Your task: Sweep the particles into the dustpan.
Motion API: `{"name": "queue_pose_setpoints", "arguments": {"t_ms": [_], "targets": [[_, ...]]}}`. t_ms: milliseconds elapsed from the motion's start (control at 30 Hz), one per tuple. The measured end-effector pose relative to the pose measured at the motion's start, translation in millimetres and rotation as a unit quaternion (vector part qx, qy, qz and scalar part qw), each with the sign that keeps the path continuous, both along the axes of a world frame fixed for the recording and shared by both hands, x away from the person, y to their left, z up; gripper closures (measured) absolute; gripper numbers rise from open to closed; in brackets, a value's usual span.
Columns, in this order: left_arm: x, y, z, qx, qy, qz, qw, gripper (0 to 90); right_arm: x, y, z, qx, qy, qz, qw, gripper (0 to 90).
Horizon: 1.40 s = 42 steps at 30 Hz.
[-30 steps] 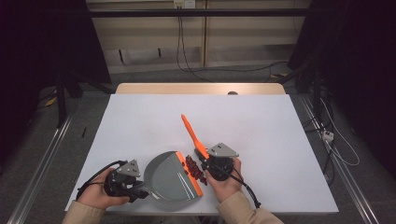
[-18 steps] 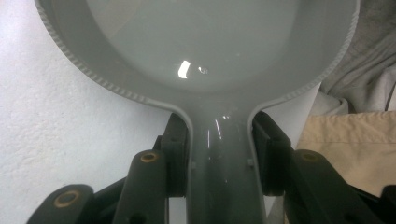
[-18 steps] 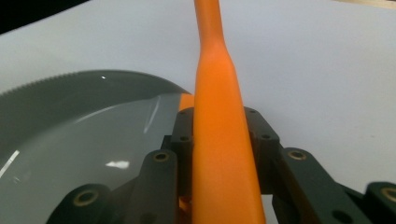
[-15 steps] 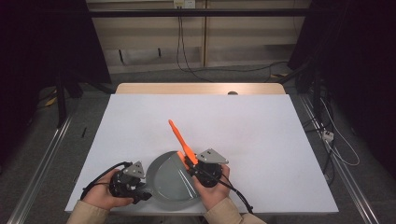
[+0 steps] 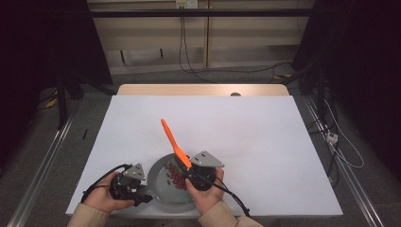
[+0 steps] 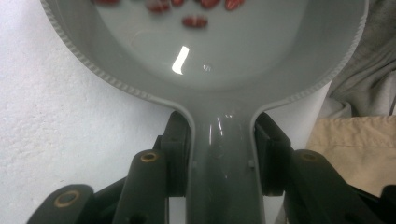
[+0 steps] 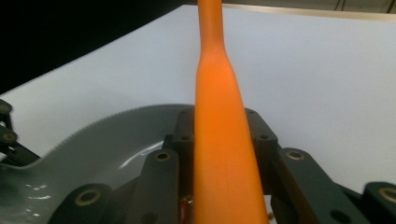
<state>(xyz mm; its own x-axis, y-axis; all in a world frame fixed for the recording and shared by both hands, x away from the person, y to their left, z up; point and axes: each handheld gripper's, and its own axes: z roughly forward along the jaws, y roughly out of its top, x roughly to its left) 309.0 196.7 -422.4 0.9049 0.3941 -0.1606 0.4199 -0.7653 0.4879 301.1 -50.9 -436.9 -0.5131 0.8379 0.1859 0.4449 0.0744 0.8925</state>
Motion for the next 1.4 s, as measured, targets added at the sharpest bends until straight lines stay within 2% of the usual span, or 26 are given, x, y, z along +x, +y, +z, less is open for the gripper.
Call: {"name": "queue_pose_setpoints", "arguments": {"t_ms": [233,333,433,467,500,533,667,700,767,867,933,967,1067,1100,1167,1200,1233,1300,1333,1367,1400], "targets": [[1.2,0.2,-1.0,0.003,-0.002,-0.006,1.0,63.0,6.2,-17.5,15.3,0.009,-0.016,-0.007,0.9998,71.3],[1.5,0.8,-0.9,0.002,-0.002,-0.005,1.0,63.0,11.4,-32.8,19.0,-0.002,-0.021,-0.017,0.9996,71.3],[1.8,1.8,0.0,0.003,-0.003,-0.007,1.0,63.0,15.5,-44.7,15.4,-0.02,-0.022,-0.029,0.9991,71.3],[2.0,2.6,0.6,0.005,-0.001,-0.009,0.9999,63.0,16.1,-48.7,12.3,-0.035,-0.024,-0.033,0.9985,71.3],[0.9,3.4,1.1,0.001,-0.002,-0.001,1.0,63.0,16.3,-50.8,10.0,-0.036,-0.023,-0.034,0.9985,71.2],[0.8,4.5,1.2,0.001,-0.005,-0.003,1.0,63.0,16.1,-53.1,7.0,-0.037,-0.018,-0.035,0.9985,71.3],[-1.4,9.0,3.5,0.006,-0.004,-0.005,1.0,63.0,11.4,-55.7,-4.9,-0.079,-0.023,-0.044,0.9957,71.3],[-1.7,9.2,4.3,0.006,-0.004,-0.006,1.0,63.0,10.2,-55.8,-7.9,-0.081,-0.017,-0.045,0.9955,71.3],[-1.7,7.9,4.8,0.013,-0.007,-0.011,0.9998,63.0,5.6,-54.4,-9.7,-0.08,-0.024,-0.044,0.9955,71.3],[-1.8,6.0,5.0,0.019,-0.006,-0.013,0.9997,63.0,-0.5,-47.3,-10.9,-0.069,-0.017,-0.042,0.9966,71.0],[-0.8,5.3,4.6,0.026,-0.007,-0.02,0.9994,63.0,-3.7,-41.7,-12.1,-0.049,-0.007,-0.047,0.9977,70.4],[-2.3,3.8,3.7,0.017,-0.004,-0.01,0.9998,63.0,-5.0,-37.8,-12.9,-0.046,-0.008,-0.05,0.9977,70.3],[-1.2,-0.1,2.3,0.021,-0.002,-0.018,0.9996,63.0,-7.4,-26.4,-13.9,-0.029,-0.006,-0.051,0.9982,70.1],[-1.2,-1.4,1.8,0.019,0.001,-0.016,0.9997,63.0,-7.7,-23.5,-14.5,-0.006,0.001,-0.05,0.9987,70.1],[-0.8,-2.2,1.4,0.027,-0.001,-0.018,0.9995,63.0,-9.1,-15.7,-14.1,0.015,0.003,-0.048,0.9987,70.2],[-0.4,-1.1,1.8,0.024,-0.002,-0.018,0.9995,63.0,-9.5,-13.3,-14.0,0.017,0.001,-0.046,0.9988,70.2],[-0.9,-0.5,1.8,0.014,0.0,-0.01,0.9998,63.0,-9.2,-12.4,-12.6,0.032,-0.007,-0.047,0.9984,70.9],[-1.4,-1.2,-0.1,0.01,0.003,-0.006,0.9999,63.0,-5.5,-13.2,-8.5,0.073,0.011,-0.036,0.9966,71.2],[-1.3,-1.6,0.0,0.017,0.001,-0.01,0.9998,63.0,-4.5,-12.3,-6.0,0.065,0.006,-0.036,0.9972,71.1],[-1.0,-1.5,0.5,0.019,-0.001,-0.013,0.9997,63.0,-3.5,-11.7,-3.3,0.049,-0.008,-0.037,0.9981,71.2],[-1.3,-1.6,0.4,0.015,-0.001,-0.009,0.9998,62.9,-1.8,-13.9,-0.6,0.045,-0.015,-0.036,0.9982,71.1]]}}
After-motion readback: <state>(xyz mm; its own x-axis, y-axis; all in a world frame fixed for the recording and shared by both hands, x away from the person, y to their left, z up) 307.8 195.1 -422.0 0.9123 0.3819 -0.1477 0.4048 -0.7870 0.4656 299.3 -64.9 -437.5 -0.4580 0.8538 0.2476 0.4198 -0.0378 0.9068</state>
